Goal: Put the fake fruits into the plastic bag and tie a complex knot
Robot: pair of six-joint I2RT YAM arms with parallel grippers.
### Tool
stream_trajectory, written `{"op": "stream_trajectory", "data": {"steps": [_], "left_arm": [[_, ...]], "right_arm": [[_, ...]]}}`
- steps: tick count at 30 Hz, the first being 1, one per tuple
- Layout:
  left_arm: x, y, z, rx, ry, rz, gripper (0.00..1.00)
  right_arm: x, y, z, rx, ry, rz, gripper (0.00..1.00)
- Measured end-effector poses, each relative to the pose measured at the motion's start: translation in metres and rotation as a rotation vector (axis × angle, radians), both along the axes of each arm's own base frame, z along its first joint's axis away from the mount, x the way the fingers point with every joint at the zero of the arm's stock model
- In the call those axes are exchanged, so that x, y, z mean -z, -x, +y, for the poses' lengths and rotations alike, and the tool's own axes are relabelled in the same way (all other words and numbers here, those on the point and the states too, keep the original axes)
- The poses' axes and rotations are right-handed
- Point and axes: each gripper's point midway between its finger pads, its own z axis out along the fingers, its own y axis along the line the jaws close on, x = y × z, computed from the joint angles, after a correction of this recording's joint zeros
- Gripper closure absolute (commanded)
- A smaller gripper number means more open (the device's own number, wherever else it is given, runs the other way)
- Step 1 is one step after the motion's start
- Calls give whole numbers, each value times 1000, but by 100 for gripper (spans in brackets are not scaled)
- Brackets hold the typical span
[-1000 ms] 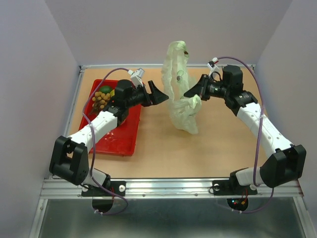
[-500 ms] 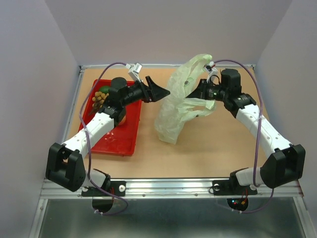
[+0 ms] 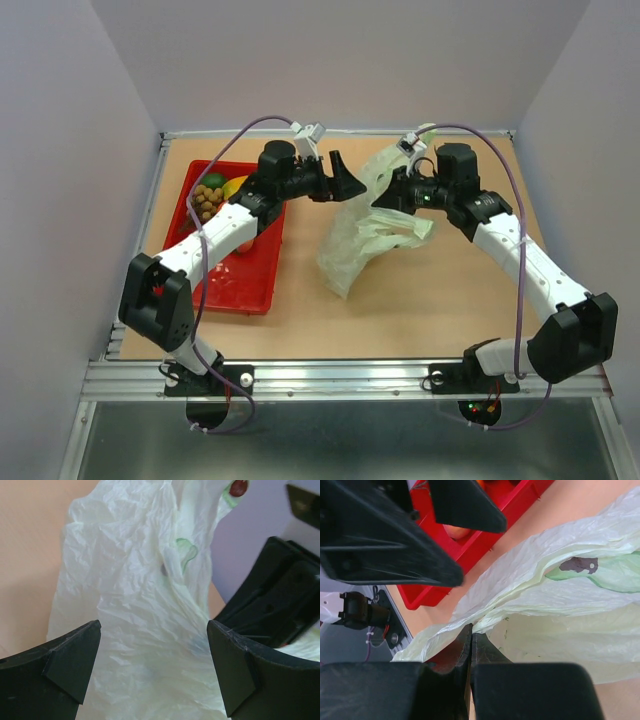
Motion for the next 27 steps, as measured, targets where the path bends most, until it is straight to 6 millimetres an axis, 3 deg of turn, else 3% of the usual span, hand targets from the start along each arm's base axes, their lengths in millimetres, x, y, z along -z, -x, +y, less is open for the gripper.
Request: {"op": "stream_trajectory", "data": {"steps": [4, 7, 10, 18, 26, 27], "left_arm": [[34, -4, -9, 17, -50, 72, 1], [41, -5, -14, 33, -49, 89, 1], [35, -3, -19, 56, -13, 95, 1], [-3, -1, -31, 96, 135, 69, 1], [-2, -3, -49, 111, 101, 53, 1], [3, -1, -52, 116, 87, 54, 9]], "right_arm": [[1, 4, 1, -35, 8, -17, 100], [3, 7, 2, -53, 19, -24, 100], [2, 11, 2, -71, 30, -40, 99], [5, 24, 5, -119, 69, -77, 99], [11, 30, 7, -162, 106, -105, 99], [12, 30, 7, -162, 109, -107, 100]]}}
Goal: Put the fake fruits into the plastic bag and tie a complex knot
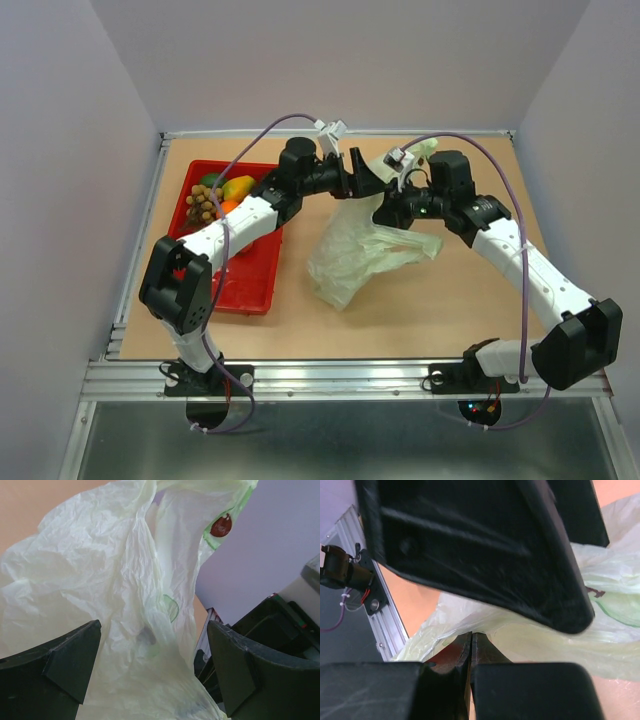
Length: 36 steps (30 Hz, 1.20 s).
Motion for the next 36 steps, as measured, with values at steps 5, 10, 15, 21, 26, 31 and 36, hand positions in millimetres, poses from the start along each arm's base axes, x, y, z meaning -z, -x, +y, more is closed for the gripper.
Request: {"op": "stream_trajectory", "data": {"steps": [5, 10, 15, 21, 26, 31, 36], "left_arm": [[32, 1, -4, 1, -90, 32, 74], [47, -1, 5, -11, -139, 60, 100], [22, -10, 36, -14, -64, 71, 100], [-25, -5, 68, -7, 19, -81, 100], [-48, -5, 96, -41, 58, -236, 100], [-45, 19, 89, 44, 101, -286, 100], [-53, 39, 77, 128, 155, -323, 100]], "right_arm": [[3, 1, -2, -1, 20, -8, 99], [6, -6, -12, 56, 70, -38, 100], [15, -17, -35, 162, 145, -97, 100], [4, -34, -78, 307, 174, -142, 99], [4, -48, -119, 449, 188, -109, 48], [6, -42, -106, 408, 130, -32, 0], [10, -43, -92, 384, 62, 59, 0]]}}
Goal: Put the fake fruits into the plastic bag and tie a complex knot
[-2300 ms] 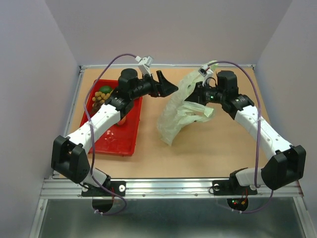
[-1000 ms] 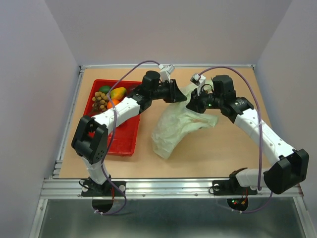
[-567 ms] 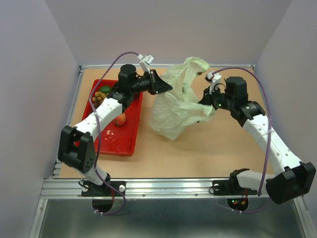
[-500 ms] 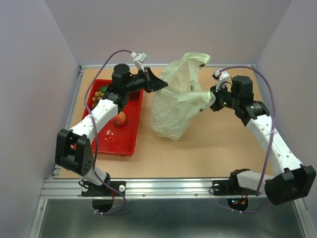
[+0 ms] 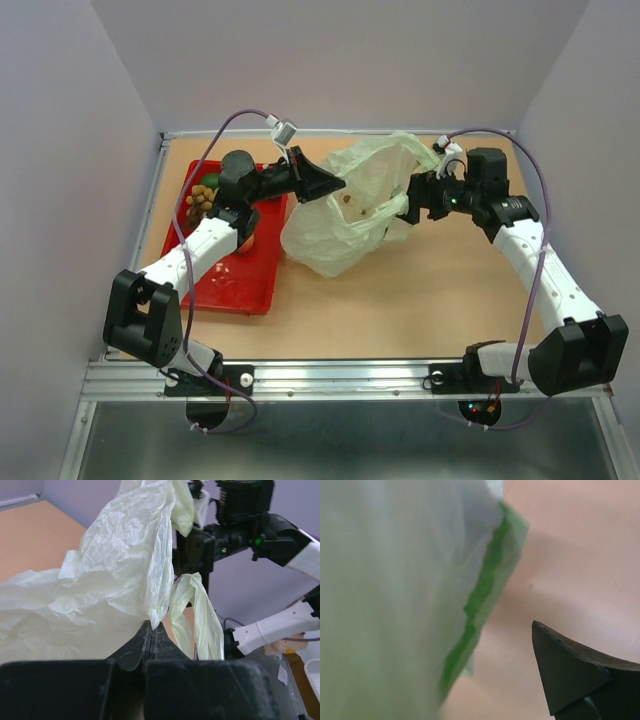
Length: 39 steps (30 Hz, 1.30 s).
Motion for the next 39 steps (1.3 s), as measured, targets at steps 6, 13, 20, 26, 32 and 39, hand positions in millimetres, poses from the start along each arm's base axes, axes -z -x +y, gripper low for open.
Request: {"op": "stream_trajectory", "data": {"steps": [6, 13, 20, 26, 32, 39], "left_arm": [[-15, 17, -5, 69, 62, -38, 100], [-24, 29, -4, 127, 132, -35, 100], [16, -4, 8, -1, 16, 1, 100], [77, -46, 36, -194, -205, -4, 84], [116, -49, 42, -158, -341, 11, 35], [63, -15, 44, -77, -300, -176, 22]], "right_arm": [[-11, -8, 16, -23, -112, 1, 0], [-6, -7, 34, -88, -229, 39, 100], [-33, -22, -10, 66, -197, -58, 100], [-104, -19, -34, 123, -170, -285, 100], [-81, -13, -27, 80, -164, -223, 100], [-30, -20, -26, 94, -148, -43, 99]]}}
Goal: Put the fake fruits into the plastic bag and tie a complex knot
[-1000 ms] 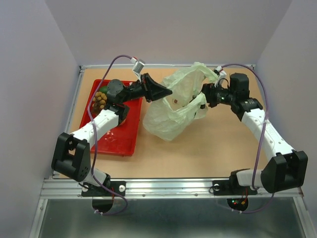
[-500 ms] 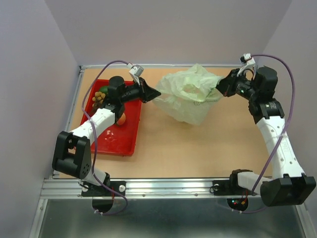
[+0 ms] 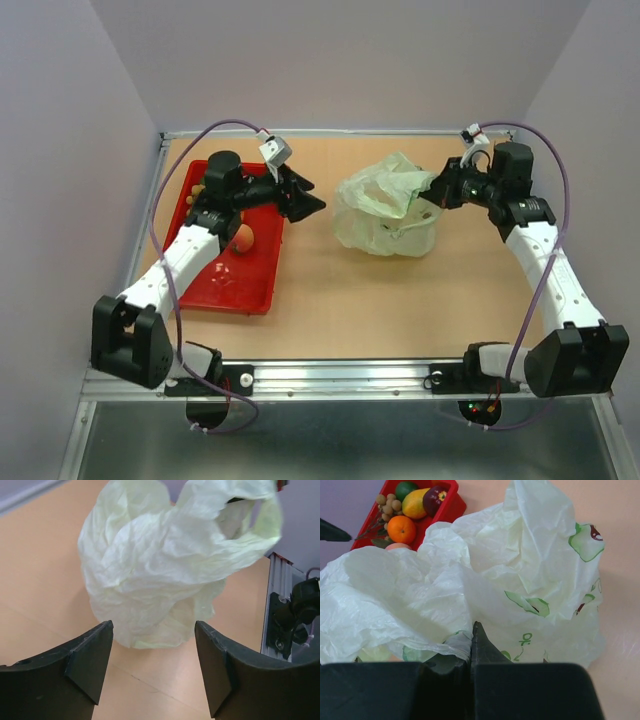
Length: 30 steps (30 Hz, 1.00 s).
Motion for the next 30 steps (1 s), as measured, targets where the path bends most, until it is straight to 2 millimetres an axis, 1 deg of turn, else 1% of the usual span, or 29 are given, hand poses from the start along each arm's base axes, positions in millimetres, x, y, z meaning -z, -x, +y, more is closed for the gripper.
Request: {"op": "stream_trajectory", "data": {"steps": [1, 2, 3, 4, 5, 6, 7, 8, 9, 10, 12, 13, 14, 16, 19, 21, 23, 26, 27, 29, 30], "left_arm": [[-13, 9, 1, 17, 4, -51, 21], [-21, 17, 1, 34, 7, -88, 21], [-37, 33, -2, 74, -5, -192, 19], [-44, 44, -6, 103, -8, -236, 18], [-50, 62, -13, 155, -36, -338, 17], [-54, 76, -20, 197, -46, -402, 17], [-55, 88, -25, 235, -61, -455, 17], [-53, 105, -33, 297, -82, -524, 17], [-47, 116, -41, 344, -112, -581, 16], [-42, 124, -47, 389, -142, -641, 16], [-20, 131, -56, 454, -225, -712, 16], [-14, 129, -58, 457, -252, -729, 16], [-4, 125, -63, 460, -289, -747, 15], [4, 112, -70, 418, -329, -792, 9], [5, 92, -73, 311, -359, -927, 8], [6, 85, -74, 266, -377, -997, 8], [3, 82, -77, 241, -383, -1039, 10], [-5, 74, -84, 204, -377, -1090, 21], [-5, 72, -86, 197, -377, -1094, 32], [-5, 64, -90, 177, -384, -1078, 44], [-5, 61, -92, 170, -385, -1073, 59]], "right_arm": [[0, 1, 2, -3, -2, 4, 99], [0, 2, 4, -6, -6, 8, 100], [0, 2, 5, -7, -9, 12, 100], [1, 3, 8, -9, -18, 23, 100], [2, 2, 9, -7, -26, 36, 100], [5, 2, 11, -7, -34, 51, 99], [10, 0, 12, -4, -44, 79, 100], [13, -1, 14, 0, -54, 101, 100], [18, -3, 16, 5, -67, 133, 100], [23, -4, 17, 11, -79, 163, 100], [30, -5, 20, 19, -96, 206, 100], [33, -6, 20, 23, -103, 225, 100], [34, -5, 21, 24, -109, 235, 99], [33, -3, 24, 17, -122, 249, 100], [31, 2, 29, -17, -140, 256, 100], [29, 4, 33, -38, -147, 257, 100], [28, 6, 35, -50, -152, 258, 100], [27, 10, 40, -82, -156, 256, 100], [27, 12, 42, -98, -155, 253, 99], [26, 15, 47, -125, -147, 243, 99], [27, 17, 49, -138, -142, 238, 100]]}}
